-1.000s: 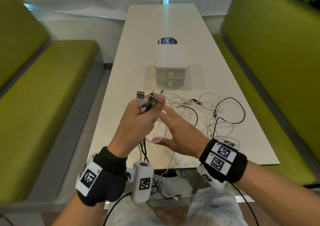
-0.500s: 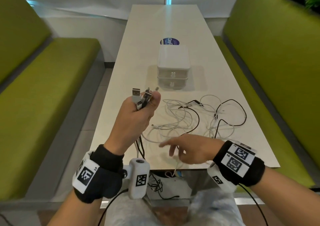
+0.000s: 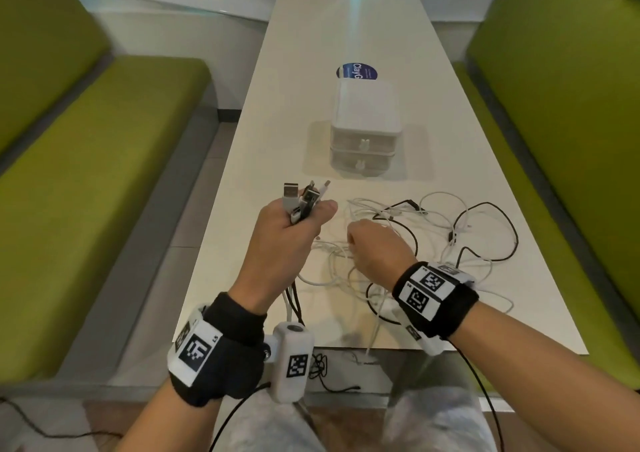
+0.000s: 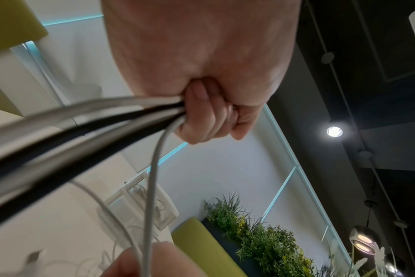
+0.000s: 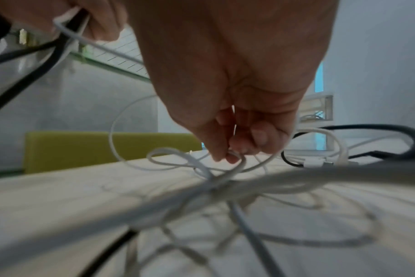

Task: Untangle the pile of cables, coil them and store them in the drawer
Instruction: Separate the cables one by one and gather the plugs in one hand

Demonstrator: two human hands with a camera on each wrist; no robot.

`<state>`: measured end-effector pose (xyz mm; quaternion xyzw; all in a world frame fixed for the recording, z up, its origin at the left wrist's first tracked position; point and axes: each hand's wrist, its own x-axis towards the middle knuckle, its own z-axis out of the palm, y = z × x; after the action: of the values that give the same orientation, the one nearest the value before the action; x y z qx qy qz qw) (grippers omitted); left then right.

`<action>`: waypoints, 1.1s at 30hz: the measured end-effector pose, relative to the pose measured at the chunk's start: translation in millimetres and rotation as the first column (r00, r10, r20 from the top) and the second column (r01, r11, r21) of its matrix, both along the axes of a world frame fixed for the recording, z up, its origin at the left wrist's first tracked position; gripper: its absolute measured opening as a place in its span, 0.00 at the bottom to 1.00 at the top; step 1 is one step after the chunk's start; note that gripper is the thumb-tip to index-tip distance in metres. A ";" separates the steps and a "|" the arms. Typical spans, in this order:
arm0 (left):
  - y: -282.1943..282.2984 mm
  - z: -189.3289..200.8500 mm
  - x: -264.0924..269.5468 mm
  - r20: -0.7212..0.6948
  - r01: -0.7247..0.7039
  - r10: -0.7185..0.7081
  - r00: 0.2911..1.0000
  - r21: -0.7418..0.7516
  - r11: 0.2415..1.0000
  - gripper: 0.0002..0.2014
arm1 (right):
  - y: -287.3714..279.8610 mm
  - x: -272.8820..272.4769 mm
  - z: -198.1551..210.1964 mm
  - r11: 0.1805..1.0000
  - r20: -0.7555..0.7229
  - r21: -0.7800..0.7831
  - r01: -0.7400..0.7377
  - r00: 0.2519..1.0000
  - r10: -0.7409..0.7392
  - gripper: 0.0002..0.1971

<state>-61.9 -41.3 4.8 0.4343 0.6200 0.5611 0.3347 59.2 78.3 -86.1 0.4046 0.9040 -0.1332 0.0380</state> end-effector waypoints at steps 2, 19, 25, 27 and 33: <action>-0.5 0.6 -2.0 0.011 -0.015 0.015 1.000 0.006 1.000 0.23 | 1.8 1.2 11.1 0.995 -0.165 -0.042 0.089 0.982 -0.095 0.03; -29.8 13.5 11.3 -0.031 -0.086 0.089 0.996 0.093 0.992 0.25 | -55.4 93.8 77.8 0.712 -0.188 -0.613 -0.343 0.938 0.290 0.01; -28.0 18.6 11.8 0.065 -0.107 0.099 0.993 0.133 0.985 0.26 | -44.5 86.3 61.6 0.954 0.200 -0.242 -0.176 0.953 0.227 0.14; -28.4 19.3 12.3 0.086 -0.102 0.090 0.992 0.146 0.984 0.25 | -39.7 73.8 64.3 0.983 0.178 -0.129 -0.127 0.973 0.149 0.13; -23.9 16.9 4.0 0.163 -0.057 0.035 0.986 0.133 0.990 0.21 | -21.2 11.7 51.2 0.998 -0.087 -0.019 -0.065 0.994 0.063 0.11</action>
<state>-57.9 -65.2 21.7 0.3956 0.5610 0.6429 0.3398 70.9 57.1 -34.8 0.3689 0.9157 -0.1590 0.0072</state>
